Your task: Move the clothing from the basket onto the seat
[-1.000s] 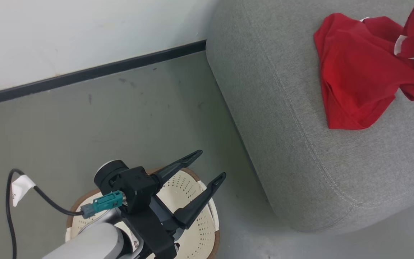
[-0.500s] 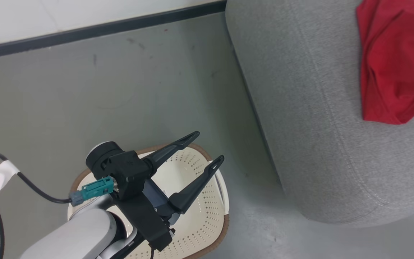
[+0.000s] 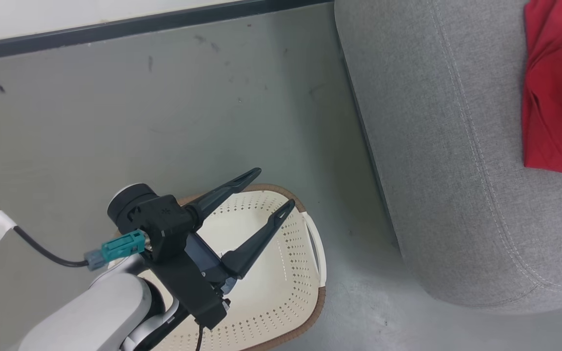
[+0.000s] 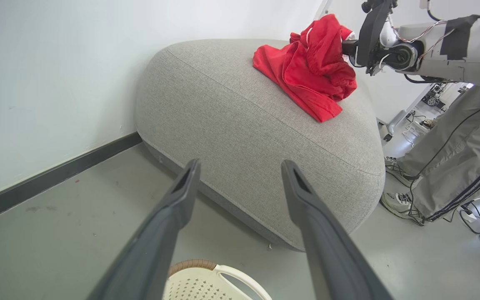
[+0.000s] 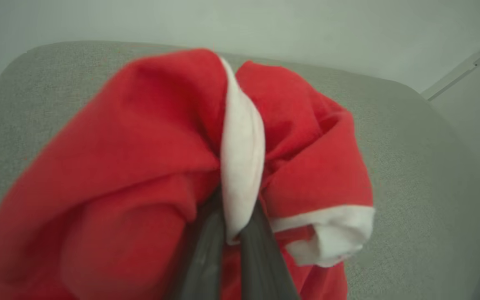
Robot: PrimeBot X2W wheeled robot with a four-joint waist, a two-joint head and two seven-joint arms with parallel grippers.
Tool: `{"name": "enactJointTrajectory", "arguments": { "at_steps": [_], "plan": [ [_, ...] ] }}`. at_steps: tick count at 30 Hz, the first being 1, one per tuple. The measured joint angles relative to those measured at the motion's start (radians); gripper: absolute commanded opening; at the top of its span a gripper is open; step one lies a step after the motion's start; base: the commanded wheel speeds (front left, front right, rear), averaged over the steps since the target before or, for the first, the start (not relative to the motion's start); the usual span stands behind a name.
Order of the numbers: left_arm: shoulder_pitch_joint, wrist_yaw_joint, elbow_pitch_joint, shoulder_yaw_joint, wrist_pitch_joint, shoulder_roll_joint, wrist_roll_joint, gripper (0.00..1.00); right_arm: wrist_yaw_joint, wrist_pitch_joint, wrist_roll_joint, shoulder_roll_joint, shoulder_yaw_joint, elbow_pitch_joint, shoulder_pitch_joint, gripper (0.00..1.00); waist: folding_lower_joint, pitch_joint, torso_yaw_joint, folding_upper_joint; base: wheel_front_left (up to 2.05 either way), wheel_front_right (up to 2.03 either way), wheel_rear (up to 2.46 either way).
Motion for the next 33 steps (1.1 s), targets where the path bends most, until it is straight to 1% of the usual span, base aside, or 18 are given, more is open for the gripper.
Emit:
{"name": "enactJointTrajectory", "arguments": {
  "at_steps": [2, 3, 4, 5, 6, 11, 12, 14, 22, 26, 28, 33],
  "plan": [
    [0.000, -0.008, 0.008, 0.000, -0.003, 0.001, 0.000, 1.00, 0.021, 0.029, 0.013, 0.005, 0.001, 0.034, 0.000, 0.00, 0.0000, -0.007, 0.002, -0.0001, 0.00, 0.00, 0.00],
    [0.000, -0.008, 0.010, 0.000, -0.009, 0.001, 0.000, 1.00, 0.025, 0.040, 0.016, 0.005, 0.002, 0.045, 0.000, 0.18, -0.0001, -0.010, 0.003, -0.0001, 0.00, 0.00, 0.00],
    [0.000, -0.008, 0.011, 0.001, -0.009, 0.001, 0.000, 1.00, 0.028, 0.049, 0.016, 0.005, 0.004, 0.053, -0.001, 0.39, -0.0001, -0.014, 0.003, -0.0001, 0.00, 0.00, 0.00],
    [0.000, -0.009, 0.015, 0.001, -0.012, 0.001, -0.001, 1.00, 0.035, 0.058, 0.016, 0.006, 0.007, 0.058, -0.001, 0.58, -0.0001, -0.018, 0.003, -0.0001, 0.00, 0.00, 0.00],
    [0.000, -0.009, 0.020, 0.001, -0.016, 0.000, -0.001, 1.00, 0.041, 0.067, 0.016, 0.008, 0.011, 0.064, -0.003, 1.00, -0.0001, -0.023, 0.003, -0.0001, 0.00, 0.00, 0.00],
    [0.002, -0.016, 0.050, -0.001, -0.028, -0.010, -0.001, 1.00, 0.067, 0.107, 0.016, 0.042, 0.038, 0.085, -0.010, 1.00, -0.0001, -0.056, -0.002, -0.0001, 0.00, 0.00, 0.00],
    [0.002, -0.016, 0.057, -0.001, -0.034, -0.012, -0.002, 1.00, 0.078, 0.107, 0.015, 0.044, 0.045, 0.085, -0.010, 1.00, -0.0001, -0.063, -0.004, -0.0001, 0.00, 0.00, 0.00],
    [0.005, -0.016, 0.070, -0.001, -0.037, -0.015, -0.003, 1.00, 0.090, 0.109, 0.013, 0.046, 0.054, 0.089, -0.013, 1.00, -0.0001, -0.078, -0.007, -0.0001, 0.00, 0.00, 0.00],
    [0.050, -0.016, 0.112, -0.005, -0.069, -0.025, -0.021, 1.00, 0.148, 0.173, 0.011, 0.049, 0.083, 0.131, -0.021, 1.00, -0.0002, -0.152, -0.027, -0.0002, 0.00, 0.00, 0.00],
    [0.070, -0.016, 0.131, -0.008, -0.078, -0.036, -0.039, 1.00, 0.165, 0.198, 0.011, 0.043, 0.093, 0.151, -0.020, 1.00, -0.0002, -0.194, -0.040, -0.0002, 0.00, 0.00, 0.00],
    [0.074, -0.016, 0.133, -0.007, -0.079, -0.037, -0.041, 1.00, 0.165, 0.203, 0.011, 0.040, 0.096, 0.151, -0.019, 1.00, -0.0001, -0.205, -0.043, -0.0002, 0.00, 0.00, 0.00],
    [0.096, -0.016, 0.153, -0.005, -0.095, -0.049, -0.049, 1.00, 0.184, 0.195, 0.009, 0.019, 0.107, 0.134, -0.007, 1.00, -0.0002, -0.259, -0.058, -0.0002, 0.00, 0.00, 0.00]
  ]
}}
